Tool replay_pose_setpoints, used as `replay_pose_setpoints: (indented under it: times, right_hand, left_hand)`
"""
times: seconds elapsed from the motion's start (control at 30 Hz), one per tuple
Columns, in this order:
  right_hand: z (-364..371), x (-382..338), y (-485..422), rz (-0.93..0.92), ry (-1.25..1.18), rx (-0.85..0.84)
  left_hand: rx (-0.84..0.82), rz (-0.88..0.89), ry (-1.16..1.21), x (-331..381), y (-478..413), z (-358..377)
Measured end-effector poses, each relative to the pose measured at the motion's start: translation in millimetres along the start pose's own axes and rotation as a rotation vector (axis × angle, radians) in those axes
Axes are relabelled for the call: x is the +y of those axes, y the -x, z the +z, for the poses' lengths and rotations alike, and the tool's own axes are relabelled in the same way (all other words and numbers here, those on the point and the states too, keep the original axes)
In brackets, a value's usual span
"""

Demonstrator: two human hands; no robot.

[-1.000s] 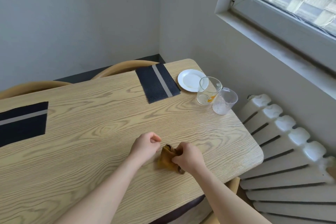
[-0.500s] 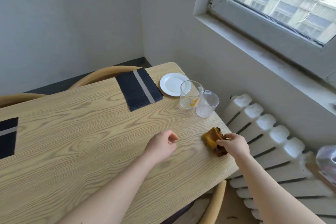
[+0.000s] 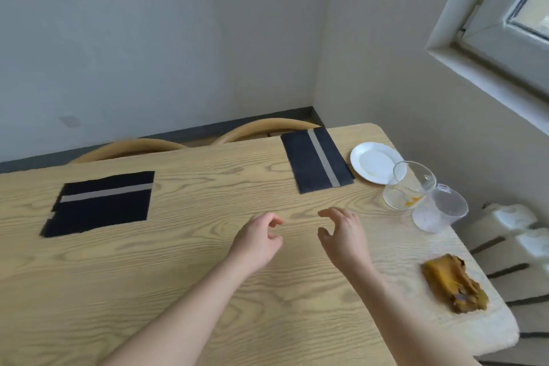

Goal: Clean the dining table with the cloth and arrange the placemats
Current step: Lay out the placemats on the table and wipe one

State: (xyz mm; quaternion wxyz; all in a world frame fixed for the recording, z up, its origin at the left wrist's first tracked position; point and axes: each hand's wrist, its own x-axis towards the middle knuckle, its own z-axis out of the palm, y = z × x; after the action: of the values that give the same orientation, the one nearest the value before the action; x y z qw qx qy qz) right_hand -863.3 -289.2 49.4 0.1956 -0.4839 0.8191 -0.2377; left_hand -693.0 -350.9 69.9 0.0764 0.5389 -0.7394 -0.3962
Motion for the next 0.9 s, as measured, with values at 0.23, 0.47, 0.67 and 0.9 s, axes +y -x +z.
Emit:
replay_pose_setpoints:
  times: [0.23,0.47,0.67,0.9]
  right_hand:
    - [62.5,-118.7,-7.3,-0.126,-0.039,-0.242]
    - [133.3,-231.8,-10.8,-0.077,-0.177,-0.386]
    - [196.9,-291.7,-19.4,0.205,-0.412,-0.467]
    - [256.0,-319.7,-31.8,0.533,-0.561,-0.457]
  left_hand:
    - [0.163,-0.085,0.042,-82.2,17.4,-86.3]
    - [0.248,-0.159,0.092,-175.1,29.8,-161.3]
    - [0.3,-0.225,0.103,-255.8,28.1,-212.2]
    - [0.419,-0.421,0.195,-345.5,11.0,-252.7]
